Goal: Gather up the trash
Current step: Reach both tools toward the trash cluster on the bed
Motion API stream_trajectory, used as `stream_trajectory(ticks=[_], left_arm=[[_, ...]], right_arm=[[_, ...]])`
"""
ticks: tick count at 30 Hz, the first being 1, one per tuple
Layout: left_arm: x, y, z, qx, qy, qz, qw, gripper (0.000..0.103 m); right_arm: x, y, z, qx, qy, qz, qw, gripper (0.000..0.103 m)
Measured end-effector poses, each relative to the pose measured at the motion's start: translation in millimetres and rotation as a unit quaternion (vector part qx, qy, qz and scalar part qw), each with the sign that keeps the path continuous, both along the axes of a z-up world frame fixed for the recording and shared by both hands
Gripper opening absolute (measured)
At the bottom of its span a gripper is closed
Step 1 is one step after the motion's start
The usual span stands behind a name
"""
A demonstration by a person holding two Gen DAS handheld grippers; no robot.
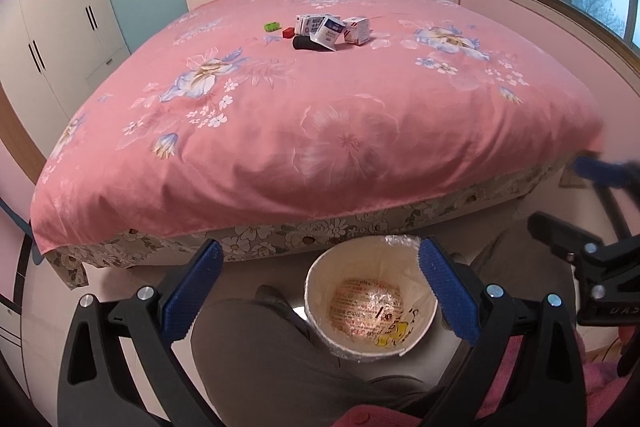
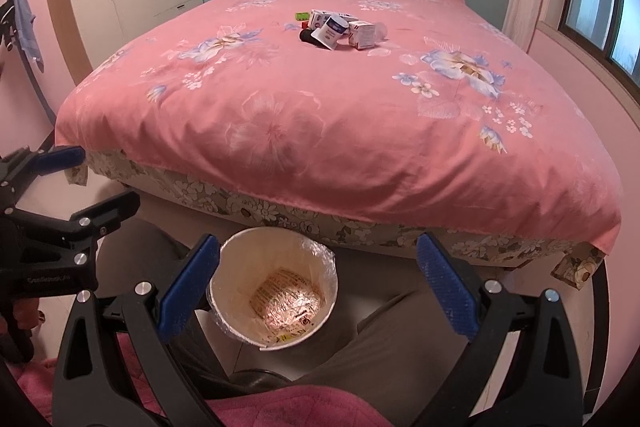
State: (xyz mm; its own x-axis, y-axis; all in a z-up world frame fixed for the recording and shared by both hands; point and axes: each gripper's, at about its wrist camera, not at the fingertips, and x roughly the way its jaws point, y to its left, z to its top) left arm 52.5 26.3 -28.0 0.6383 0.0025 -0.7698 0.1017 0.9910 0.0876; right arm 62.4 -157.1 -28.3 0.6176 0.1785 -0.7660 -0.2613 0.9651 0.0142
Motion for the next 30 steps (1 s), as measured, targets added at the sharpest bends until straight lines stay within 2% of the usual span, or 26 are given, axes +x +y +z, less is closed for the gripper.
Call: stream_trajectory(ticks=[4, 8, 13, 19, 24, 30], left_arm=[[34, 4, 5, -0.003, 0.003, -0.003, 1.0, 0.1], [78, 6, 22, 0.0, -0.016, -0.007, 0.9998, 0.1], [129, 4, 38, -0.004, -0.037, -0.022, 0.9991, 0.1], [192, -5, 41, 0.01, -0.053, -0.049, 0.9973, 0.1], [255, -9, 33, 0.011, -0.046, -0.068, 0.9965, 0.1], [313, -20, 17, 0.027, -0.058, -0.085, 0.9943, 0.1]], right_arm=[[34, -1, 11, 0.0, -0.007, -0.002, 1.0, 0.096], [72, -6, 26, 0.003, -0.019, -0.005, 1.0, 0.096], [130, -11, 42, 0.004, -0.038, -0.005, 0.999, 0.096], [206, -11, 53, -0.012, -0.06, 0.003, 0.998, 0.096], [263, -13, 50, -0.009, -0.07, 0.022, 0.997, 0.096], [333, -16, 30, -0.007, -0.053, 0.042, 0.998, 0.096]])
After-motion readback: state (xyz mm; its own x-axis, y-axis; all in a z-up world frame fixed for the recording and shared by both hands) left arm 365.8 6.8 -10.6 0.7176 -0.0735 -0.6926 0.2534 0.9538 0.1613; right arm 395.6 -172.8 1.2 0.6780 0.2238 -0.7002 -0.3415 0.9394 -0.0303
